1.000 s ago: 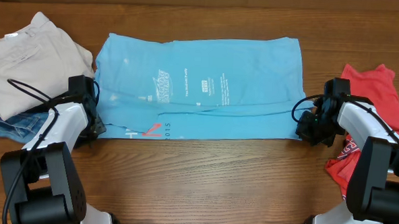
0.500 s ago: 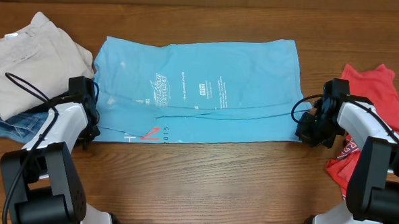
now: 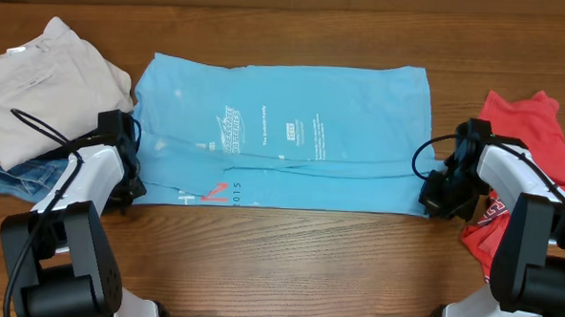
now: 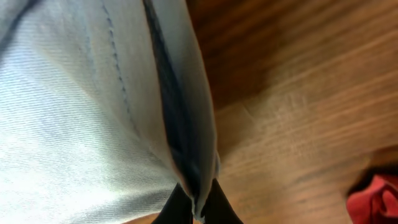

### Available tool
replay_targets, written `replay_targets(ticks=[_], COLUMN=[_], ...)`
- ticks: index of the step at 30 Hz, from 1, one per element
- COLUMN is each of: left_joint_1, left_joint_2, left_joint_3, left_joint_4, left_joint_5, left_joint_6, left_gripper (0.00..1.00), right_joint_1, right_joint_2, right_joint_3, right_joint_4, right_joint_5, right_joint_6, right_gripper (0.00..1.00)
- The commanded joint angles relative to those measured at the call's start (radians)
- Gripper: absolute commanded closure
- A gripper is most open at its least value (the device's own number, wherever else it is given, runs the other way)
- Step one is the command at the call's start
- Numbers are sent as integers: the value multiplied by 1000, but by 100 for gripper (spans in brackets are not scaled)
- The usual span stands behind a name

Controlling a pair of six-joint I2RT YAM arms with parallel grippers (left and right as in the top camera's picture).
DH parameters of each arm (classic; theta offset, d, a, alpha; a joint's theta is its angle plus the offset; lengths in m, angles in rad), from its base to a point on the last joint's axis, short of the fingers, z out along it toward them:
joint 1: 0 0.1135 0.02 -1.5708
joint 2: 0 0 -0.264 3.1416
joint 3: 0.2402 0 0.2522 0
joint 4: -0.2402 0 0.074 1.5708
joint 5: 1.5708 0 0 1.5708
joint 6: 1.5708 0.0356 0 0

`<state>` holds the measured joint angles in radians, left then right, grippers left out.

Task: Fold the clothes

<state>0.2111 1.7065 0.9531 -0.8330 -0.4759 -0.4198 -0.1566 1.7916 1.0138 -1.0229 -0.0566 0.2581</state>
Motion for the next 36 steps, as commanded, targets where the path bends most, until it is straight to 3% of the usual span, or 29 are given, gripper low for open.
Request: replay_targets(ticks=[1, 10, 22, 29, 31, 32, 34, 36], left_joint_1=[9, 35, 39, 39, 39, 39, 39, 39], left_joint_2=[-10, -10, -39, -171, -229, -268, -328, -385], left_joint_3=[18, 18, 18, 19, 19, 19, 19, 19], left_joint_4=[-71, -182, -207, -208, -188, -174, -158, -153], left_joint_5=[-60, -90, -78, -33, 3, 27, 54, 58], left_joint_6=[-116, -254, -253, -253, -221, -195, -159, -140], left_gripper=[96, 96, 96, 96, 78, 60, 40, 37], right_joint_1=[-2, -2, -2, -2, -2, -2, -2, -2], right_joint_2=[19, 19, 7, -106, -162, -200, -256, -304], right_joint_3=[-26, -26, -26, -24, -21, -16, -6, 11], right_joint_4=[-20, -101, -120, -96, -93, -94, -94, -93], right_joint_5=[47, 119, 113, 107, 107, 107, 107, 108], right_joint_6=[31, 96, 119, 136, 136, 136, 136, 135], right_gripper=[96, 96, 96, 96, 80, 72, 60, 57])
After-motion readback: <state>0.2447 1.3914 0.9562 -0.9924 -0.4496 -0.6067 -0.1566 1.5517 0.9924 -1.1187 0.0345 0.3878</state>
